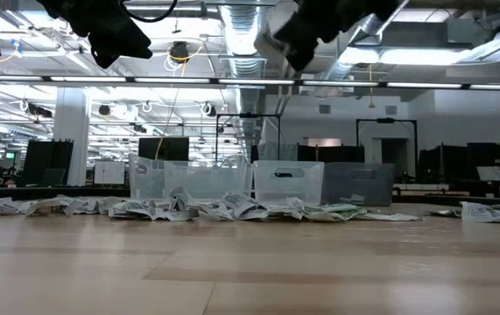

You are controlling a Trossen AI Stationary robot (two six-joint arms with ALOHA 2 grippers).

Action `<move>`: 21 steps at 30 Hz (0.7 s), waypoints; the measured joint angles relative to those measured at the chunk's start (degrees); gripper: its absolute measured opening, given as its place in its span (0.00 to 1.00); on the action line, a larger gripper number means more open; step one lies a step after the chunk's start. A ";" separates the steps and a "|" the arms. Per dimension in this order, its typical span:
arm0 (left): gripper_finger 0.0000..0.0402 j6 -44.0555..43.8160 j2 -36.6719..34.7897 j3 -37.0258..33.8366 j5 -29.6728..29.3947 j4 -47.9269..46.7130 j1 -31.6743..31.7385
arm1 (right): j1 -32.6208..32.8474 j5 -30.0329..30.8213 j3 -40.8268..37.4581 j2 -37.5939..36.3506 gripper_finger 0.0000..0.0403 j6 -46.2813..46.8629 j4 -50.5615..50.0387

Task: Pick & Place First Aid Supplies
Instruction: Put the alcohol pad into the top right transparent bin

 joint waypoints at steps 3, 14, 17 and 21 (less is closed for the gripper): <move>0.28 0.04 0.00 0.00 0.00 0.00 0.00 | -3.87 -7.50 0.09 -0.02 0.00 -0.01 3.32; 0.28 1.61 -0.05 0.00 -4.17 0.00 0.00 | -13.52 -9.90 0.09 0.11 0.00 -0.19 7.42; 0.28 1.62 -0.14 0.00 -7.04 0.00 0.36 | -15.37 -1.08 0.09 0.11 0.00 -1.69 8.06; 0.28 1.62 -0.52 0.00 -8.84 0.12 2.23 | -17.44 12.68 0.09 0.11 0.00 -6.03 7.88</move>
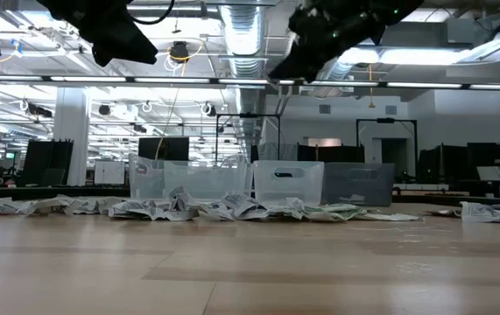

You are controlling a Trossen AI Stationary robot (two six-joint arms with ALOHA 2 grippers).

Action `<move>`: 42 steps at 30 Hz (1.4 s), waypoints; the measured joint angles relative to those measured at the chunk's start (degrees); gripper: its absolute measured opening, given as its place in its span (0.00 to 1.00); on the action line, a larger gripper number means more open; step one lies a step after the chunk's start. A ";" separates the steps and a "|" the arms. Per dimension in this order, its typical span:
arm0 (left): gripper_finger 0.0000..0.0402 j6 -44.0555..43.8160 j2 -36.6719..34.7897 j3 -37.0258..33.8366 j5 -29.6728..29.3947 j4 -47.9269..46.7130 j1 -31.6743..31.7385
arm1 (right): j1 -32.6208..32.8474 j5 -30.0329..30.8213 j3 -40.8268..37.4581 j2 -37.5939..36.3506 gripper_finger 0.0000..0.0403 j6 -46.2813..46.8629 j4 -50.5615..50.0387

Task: Pick & Place First Aid Supplies
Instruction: Put the alcohol pad into the top right transparent bin

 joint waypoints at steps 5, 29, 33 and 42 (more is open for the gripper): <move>0.28 0.00 -0.27 0.00 -0.01 0.00 3.11 | -2.94 4.85 0.00 0.00 0.00 -3.76 -0.06; 0.28 2.46 1.18 0.00 -0.05 1.81 9.18 | -5.01 7.45 0.00 11.11 0.00 -1.66 -1.02; 0.28 2.36 1.18 0.00 -0.78 1.80 9.18 | -5.50 0.90 0.00 10.82 0.00 4.16 0.74; 0.28 2.34 1.27 0.00 -0.66 1.98 9.18 | -9.93 -20.19 0.00 10.82 0.00 22.12 5.95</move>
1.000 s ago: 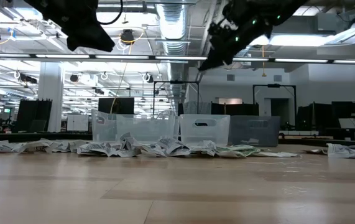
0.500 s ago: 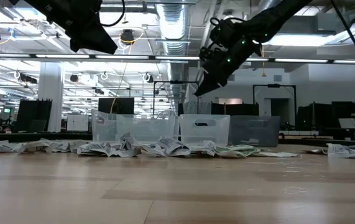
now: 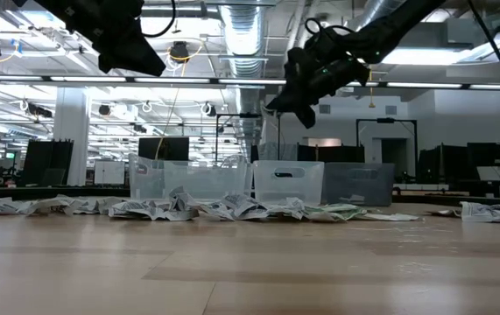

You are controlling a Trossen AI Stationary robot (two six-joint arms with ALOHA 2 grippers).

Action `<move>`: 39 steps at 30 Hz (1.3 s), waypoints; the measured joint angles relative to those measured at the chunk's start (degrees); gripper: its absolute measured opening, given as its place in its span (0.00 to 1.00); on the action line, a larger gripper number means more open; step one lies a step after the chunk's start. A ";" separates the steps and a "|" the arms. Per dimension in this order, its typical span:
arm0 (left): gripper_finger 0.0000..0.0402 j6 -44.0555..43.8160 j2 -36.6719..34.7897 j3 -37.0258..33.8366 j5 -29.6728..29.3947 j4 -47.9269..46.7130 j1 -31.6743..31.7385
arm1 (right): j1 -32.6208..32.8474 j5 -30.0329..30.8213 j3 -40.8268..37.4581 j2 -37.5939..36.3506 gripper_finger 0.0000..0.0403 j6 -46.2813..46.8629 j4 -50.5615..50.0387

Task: Pick & Place First Aid Supplies
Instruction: Put the alcohol pad into the top right transparent bin

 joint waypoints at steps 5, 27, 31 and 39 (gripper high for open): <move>0.28 0.00 0.00 0.00 0.68 0.07 -0.02 | -1.71 -5.32 0.00 0.00 0.00 2.72 -0.16; 0.28 29.18 3.26 0.02 4.44 21.41 0.17 | 3.88 -27.75 0.00 0.00 0.00 24.52 21.79; 0.28 33.50 5.55 0.02 12.85 27.42 2.64 | 6.66 -27.90 0.00 0.00 0.00 28.54 28.80; 0.28 29.97 14.20 0.04 36.43 40.68 9.71 | 10.79 -27.96 0.00 0.00 0.00 30.50 33.11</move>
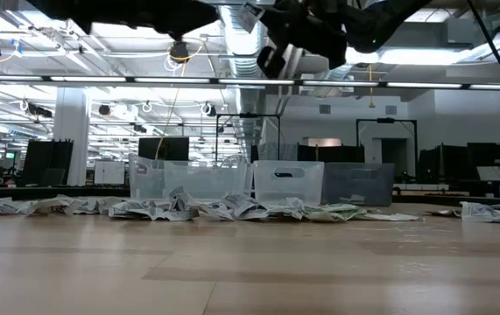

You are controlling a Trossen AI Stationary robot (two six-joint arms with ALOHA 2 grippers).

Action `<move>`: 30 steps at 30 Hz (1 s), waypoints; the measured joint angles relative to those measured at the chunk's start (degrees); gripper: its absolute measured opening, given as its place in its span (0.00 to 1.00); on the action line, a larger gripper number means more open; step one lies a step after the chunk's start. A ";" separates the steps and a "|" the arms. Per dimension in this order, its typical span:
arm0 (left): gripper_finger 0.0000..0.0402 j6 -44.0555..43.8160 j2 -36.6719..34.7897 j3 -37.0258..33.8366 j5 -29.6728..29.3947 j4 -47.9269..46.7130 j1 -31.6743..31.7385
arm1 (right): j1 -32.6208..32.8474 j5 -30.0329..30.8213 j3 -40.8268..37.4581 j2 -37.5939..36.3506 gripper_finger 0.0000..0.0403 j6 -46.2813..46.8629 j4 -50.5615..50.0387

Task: Pick & Place First Aid Supplies
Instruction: Put the alcohol pad into the top right transparent bin

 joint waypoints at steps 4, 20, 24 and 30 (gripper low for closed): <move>0.28 -6.04 5.02 0.00 8.01 6.96 1.41 | 2.04 -0.08 0.00 0.00 0.00 0.00 0.00; 0.28 -20.12 12.94 0.00 13.21 18.21 0.14 | 4.45 -2.71 0.00 0.00 0.00 -1.57 -0.44; 0.28 -21.46 13.06 0.00 13.93 18.56 0.14 | 3.94 -2.78 0.00 0.00 0.00 -2.15 -0.39; 0.28 -22.44 13.06 0.00 14.80 18.83 0.13 | 3.54 -2.82 0.00 0.00 0.00 -3.23 -0.37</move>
